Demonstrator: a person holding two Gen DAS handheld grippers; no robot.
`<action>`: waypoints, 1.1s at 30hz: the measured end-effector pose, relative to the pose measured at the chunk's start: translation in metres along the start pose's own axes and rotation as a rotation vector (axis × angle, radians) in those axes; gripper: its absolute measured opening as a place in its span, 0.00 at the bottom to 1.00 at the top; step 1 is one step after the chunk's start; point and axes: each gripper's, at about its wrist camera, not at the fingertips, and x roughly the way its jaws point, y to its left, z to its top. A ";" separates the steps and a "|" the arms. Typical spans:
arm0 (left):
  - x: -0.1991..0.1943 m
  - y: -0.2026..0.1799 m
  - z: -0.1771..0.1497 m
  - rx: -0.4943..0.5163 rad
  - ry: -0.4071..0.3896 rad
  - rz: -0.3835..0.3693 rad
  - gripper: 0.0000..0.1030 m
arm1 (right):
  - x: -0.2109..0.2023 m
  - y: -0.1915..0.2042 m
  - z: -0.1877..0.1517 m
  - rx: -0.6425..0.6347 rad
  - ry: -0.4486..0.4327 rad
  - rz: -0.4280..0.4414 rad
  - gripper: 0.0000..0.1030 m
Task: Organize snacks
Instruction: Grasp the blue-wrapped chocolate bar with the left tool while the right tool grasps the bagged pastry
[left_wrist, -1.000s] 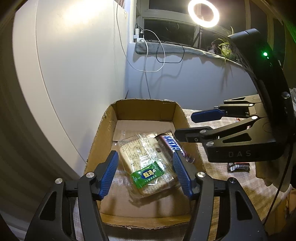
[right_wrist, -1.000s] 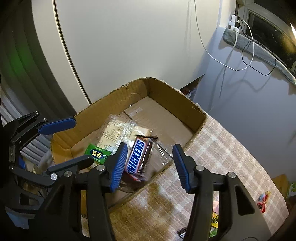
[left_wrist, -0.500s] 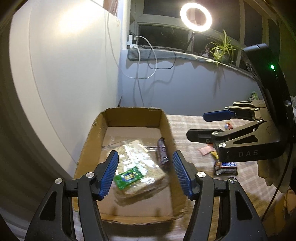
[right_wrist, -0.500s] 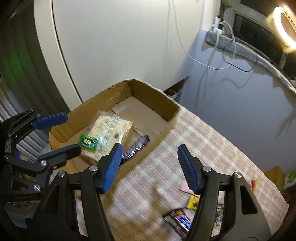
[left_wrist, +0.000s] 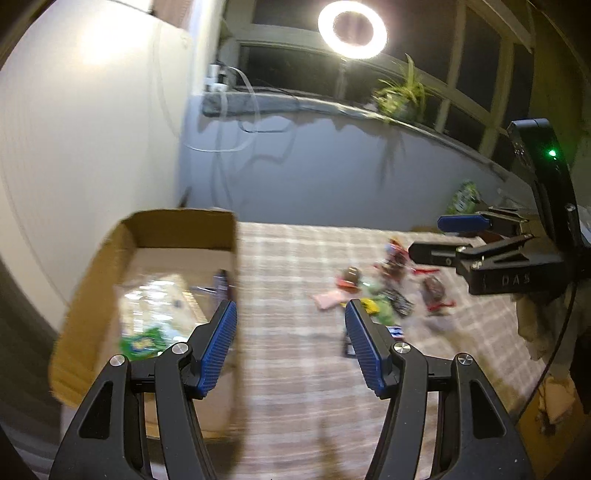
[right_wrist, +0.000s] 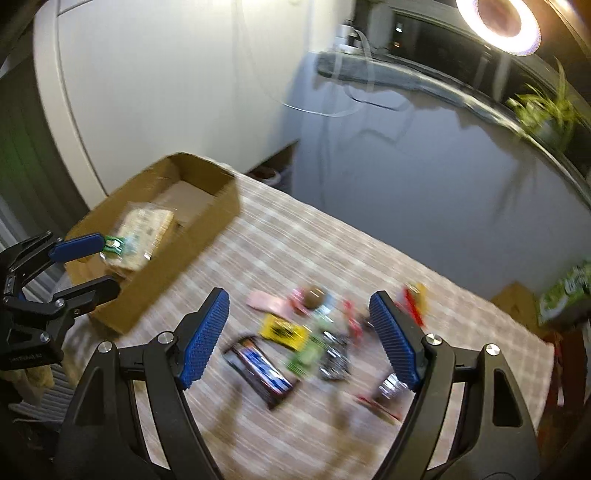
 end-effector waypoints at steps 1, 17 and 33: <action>0.003 -0.007 -0.001 0.005 0.012 -0.017 0.59 | -0.002 -0.010 -0.006 0.016 0.006 -0.009 0.79; 0.086 -0.057 0.009 0.033 0.197 -0.109 0.34 | 0.001 -0.115 -0.070 0.260 0.099 -0.055 0.79; 0.091 -0.066 -0.022 0.016 0.309 -0.099 0.43 | 0.043 -0.130 -0.093 0.431 0.155 0.061 0.65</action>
